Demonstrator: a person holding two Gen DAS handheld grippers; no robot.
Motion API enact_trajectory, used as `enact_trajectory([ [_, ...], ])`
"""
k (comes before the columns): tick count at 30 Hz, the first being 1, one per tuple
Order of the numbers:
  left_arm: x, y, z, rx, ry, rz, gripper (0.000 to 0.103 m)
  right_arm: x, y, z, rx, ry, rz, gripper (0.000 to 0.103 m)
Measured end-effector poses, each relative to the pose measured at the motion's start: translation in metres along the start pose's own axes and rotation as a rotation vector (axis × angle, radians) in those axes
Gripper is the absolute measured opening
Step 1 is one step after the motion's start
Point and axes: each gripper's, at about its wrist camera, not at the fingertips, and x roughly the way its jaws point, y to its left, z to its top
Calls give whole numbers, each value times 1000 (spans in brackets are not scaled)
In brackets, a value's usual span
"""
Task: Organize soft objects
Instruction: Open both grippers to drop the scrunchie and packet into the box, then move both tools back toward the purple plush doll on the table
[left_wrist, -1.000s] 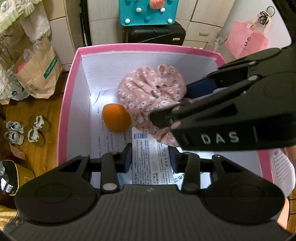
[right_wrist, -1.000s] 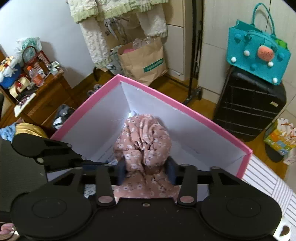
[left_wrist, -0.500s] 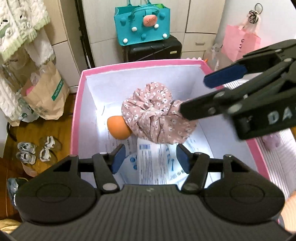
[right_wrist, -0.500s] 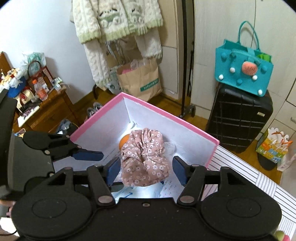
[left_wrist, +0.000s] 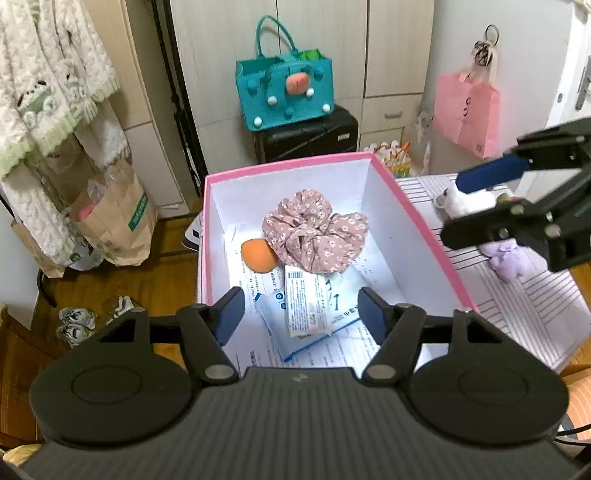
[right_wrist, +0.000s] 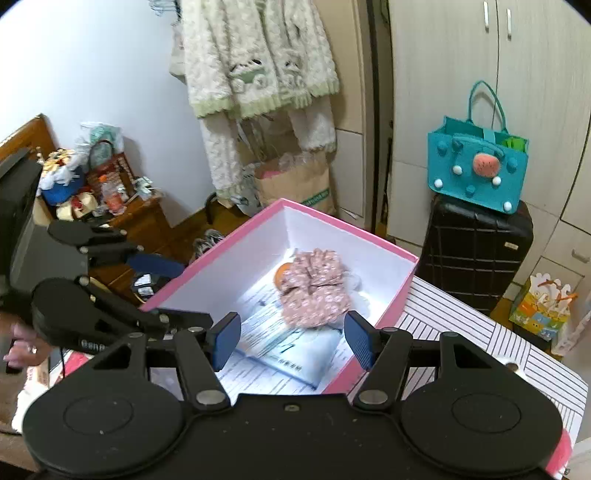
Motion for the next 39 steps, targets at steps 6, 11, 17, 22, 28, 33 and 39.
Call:
enact_trajectory([
  [6, -40, -9, -8, 28, -39, -1, 72, -33, 21, -15, -32, -26, 27, 67],
  [11, -63, -24, -18, 59, -39, -20, 72, -55, 36, -28, -64, -40, 32, 67],
  [17, -83, -46, -31, 119, -31, -39, 73, -78, 51, -43, -96, -50, 20, 67],
  [22, -96, -60, -39, 154, -31, -42, 75, -92, 54, -57, -96, -41, 17, 68],
  [28, -105, -74, -48, 198, -10, -63, 78, -105, 49, -75, -60, -19, 17, 68],
  [33, -106, -87, -55, 222, 10, -100, 81, -117, 36, -99, -2, -12, 6, 69],
  [39, -100, -112, -60, 277, 25, -162, 84, -127, 18, -133, 64, 6, -48, 70],
])
